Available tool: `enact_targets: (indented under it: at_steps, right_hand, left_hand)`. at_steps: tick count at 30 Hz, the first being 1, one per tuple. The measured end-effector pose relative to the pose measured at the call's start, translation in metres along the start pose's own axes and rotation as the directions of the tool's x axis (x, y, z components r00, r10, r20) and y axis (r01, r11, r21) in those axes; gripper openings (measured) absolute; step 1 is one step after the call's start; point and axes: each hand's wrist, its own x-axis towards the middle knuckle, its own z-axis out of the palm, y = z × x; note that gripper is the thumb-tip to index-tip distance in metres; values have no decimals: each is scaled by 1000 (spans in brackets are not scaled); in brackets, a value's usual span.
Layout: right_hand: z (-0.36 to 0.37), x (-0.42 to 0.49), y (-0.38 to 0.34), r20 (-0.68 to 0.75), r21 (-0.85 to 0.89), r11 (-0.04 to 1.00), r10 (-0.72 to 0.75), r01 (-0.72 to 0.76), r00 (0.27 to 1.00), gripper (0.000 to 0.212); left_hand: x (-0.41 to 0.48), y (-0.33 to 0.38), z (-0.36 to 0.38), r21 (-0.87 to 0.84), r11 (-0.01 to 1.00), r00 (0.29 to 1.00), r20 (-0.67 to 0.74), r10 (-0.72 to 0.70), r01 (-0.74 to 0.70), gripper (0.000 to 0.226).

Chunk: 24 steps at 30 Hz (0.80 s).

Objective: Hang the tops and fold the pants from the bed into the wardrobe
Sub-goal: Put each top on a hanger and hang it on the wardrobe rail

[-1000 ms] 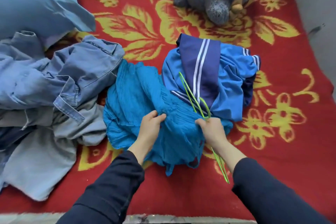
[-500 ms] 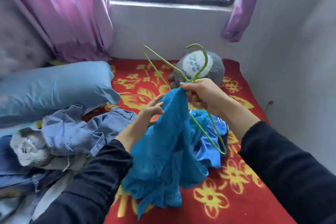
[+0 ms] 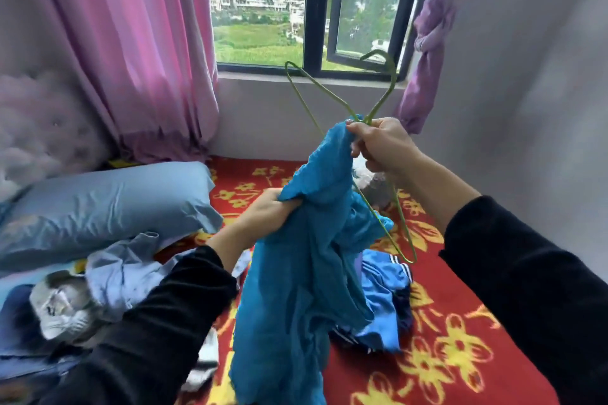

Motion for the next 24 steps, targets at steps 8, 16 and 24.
enact_targets:
  at_steps: [8, 16, 24]
  right_hand:
    - [-19, -32, 50, 97, -28, 993, 119, -117, 988, 49]
    - [6, -41, 57, 148, -61, 991, 126, -119, 981, 14]
    - [-6, -6, 25, -37, -4, 980, 196, -197, 980, 19]
  left_hand:
    - [21, 70, -23, -179, 983, 990, -128, -51, 27, 16]
    - [28, 102, -6, -277, 961, 997, -71, -31, 10, 15]
    - [14, 48, -16, -17, 994, 926, -366, 97, -111, 50]
